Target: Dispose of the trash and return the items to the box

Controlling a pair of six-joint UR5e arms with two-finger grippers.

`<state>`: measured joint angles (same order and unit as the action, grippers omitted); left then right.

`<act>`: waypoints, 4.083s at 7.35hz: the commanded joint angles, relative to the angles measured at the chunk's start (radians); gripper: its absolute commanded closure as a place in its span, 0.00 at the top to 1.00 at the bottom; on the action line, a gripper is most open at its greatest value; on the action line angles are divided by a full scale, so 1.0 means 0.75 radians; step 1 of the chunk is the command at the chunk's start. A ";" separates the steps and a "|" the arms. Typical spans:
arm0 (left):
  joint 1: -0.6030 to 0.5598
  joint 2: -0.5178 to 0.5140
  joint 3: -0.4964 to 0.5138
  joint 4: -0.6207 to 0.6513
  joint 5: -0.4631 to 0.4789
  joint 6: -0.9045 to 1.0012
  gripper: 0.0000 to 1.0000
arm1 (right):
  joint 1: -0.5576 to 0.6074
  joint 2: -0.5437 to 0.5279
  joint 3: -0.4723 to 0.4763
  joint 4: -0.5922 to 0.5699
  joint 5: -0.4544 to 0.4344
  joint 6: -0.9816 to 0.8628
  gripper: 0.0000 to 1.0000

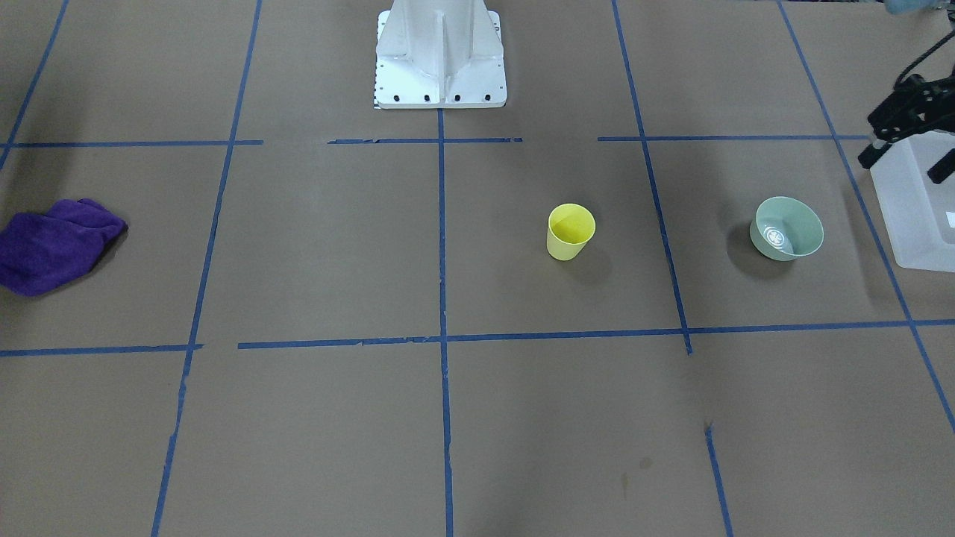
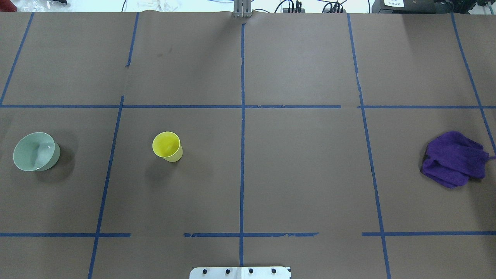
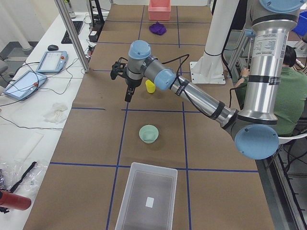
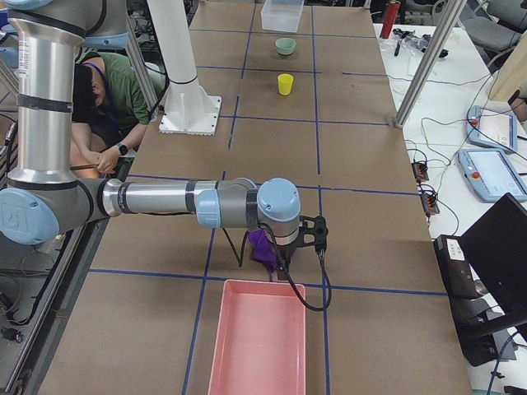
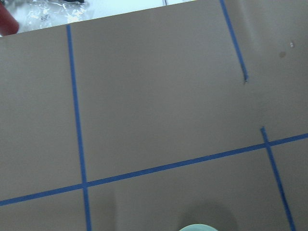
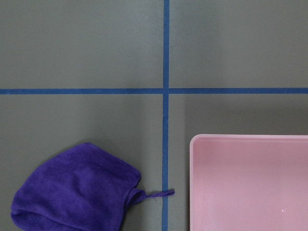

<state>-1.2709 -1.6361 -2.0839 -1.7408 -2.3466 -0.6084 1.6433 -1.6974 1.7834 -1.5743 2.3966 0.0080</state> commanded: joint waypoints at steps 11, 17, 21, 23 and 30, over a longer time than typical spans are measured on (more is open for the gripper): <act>0.913 -0.328 0.314 -0.221 0.693 -0.960 0.99 | -0.011 0.028 0.007 0.003 0.015 0.004 1.00; 0.938 -0.328 0.347 -0.219 0.721 -0.962 0.00 | -0.011 0.028 0.009 0.003 0.052 0.002 1.00; 0.855 -0.338 0.169 -0.042 0.628 -0.944 0.00 | -0.011 0.028 0.009 0.003 0.122 0.006 1.00; 0.630 -0.385 0.110 0.095 0.552 -0.840 0.00 | -0.098 0.028 0.066 0.005 0.108 0.180 1.00; 0.200 -0.308 0.077 0.216 0.427 -0.121 0.00 | -0.740 -0.201 0.130 0.814 -0.292 1.052 1.00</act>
<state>-1.0729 -1.8888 -2.0317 -1.5857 -2.0144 -0.8016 1.2014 -1.8343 1.8833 -1.0399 2.2487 0.6947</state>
